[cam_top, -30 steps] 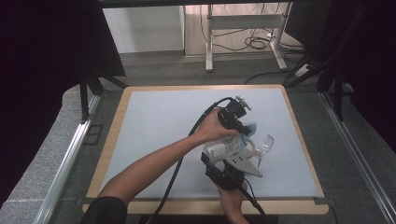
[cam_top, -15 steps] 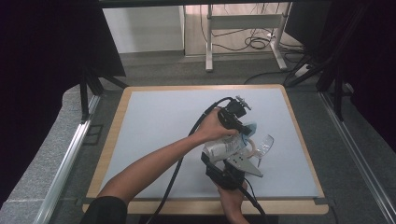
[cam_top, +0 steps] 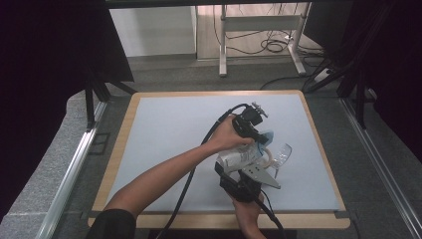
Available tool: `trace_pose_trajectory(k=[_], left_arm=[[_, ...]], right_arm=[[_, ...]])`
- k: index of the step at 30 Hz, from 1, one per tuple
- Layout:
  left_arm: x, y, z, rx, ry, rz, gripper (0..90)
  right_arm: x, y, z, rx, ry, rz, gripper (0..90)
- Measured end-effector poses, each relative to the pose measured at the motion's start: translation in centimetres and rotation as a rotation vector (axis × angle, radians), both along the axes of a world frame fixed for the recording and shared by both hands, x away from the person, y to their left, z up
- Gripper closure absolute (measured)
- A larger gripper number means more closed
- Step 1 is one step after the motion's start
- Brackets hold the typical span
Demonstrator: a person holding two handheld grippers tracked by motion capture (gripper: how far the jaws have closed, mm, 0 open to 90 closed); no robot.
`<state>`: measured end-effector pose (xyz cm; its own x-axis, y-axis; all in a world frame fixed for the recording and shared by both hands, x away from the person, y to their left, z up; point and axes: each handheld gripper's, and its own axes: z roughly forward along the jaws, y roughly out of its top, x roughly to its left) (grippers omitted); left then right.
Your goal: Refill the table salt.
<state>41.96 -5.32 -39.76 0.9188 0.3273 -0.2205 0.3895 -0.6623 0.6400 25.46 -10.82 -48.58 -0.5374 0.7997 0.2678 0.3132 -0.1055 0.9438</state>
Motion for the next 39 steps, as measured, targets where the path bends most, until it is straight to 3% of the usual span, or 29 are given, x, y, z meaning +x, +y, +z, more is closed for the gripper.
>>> trace_pose_trajectory(k=[39], left_arm=[[0.02, 0.00, 0.04, 0.004, -0.001, -0.004, 90.0]], right_arm=[[-0.06, 0.11, 0.09, 0.003, -0.005, -0.007, 49.4]])
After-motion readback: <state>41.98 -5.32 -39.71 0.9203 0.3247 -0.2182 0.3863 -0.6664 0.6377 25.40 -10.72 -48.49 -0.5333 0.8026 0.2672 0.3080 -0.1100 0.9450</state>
